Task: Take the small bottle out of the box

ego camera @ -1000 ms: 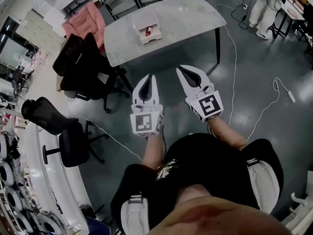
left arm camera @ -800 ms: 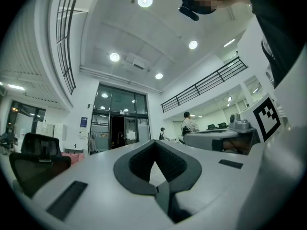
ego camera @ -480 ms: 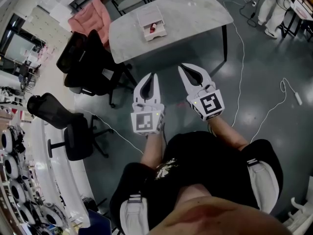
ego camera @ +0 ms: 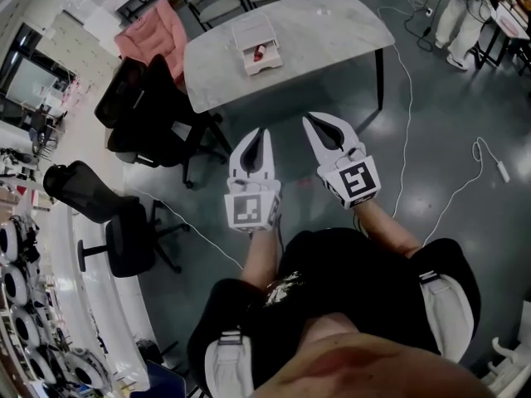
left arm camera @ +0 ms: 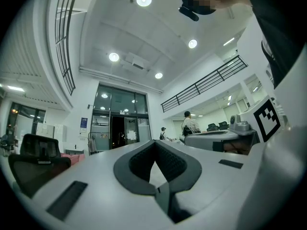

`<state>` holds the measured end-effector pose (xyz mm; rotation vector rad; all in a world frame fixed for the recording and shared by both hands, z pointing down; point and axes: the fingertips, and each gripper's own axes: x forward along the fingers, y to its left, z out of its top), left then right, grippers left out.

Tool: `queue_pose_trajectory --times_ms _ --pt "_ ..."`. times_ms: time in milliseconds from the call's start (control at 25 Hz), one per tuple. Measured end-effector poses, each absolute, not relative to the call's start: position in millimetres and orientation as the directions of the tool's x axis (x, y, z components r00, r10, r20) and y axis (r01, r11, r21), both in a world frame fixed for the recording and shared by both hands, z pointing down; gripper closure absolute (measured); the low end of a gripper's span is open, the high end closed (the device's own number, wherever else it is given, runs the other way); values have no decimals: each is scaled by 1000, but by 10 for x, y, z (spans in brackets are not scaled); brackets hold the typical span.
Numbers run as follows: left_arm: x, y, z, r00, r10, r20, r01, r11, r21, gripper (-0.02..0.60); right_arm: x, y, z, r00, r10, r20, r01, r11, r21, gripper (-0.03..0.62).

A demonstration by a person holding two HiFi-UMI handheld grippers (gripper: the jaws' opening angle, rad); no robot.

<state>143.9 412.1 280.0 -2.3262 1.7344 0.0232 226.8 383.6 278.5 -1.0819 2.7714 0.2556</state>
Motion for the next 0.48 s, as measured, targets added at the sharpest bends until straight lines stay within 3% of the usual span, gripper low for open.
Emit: queue_pose_trajectory --times_ms 480 --pt "1234 4224 2947 240 -959 -149 -962 -215 -168 569 2143 3921 2841 -744 -638 -199 -664 738 118 599"
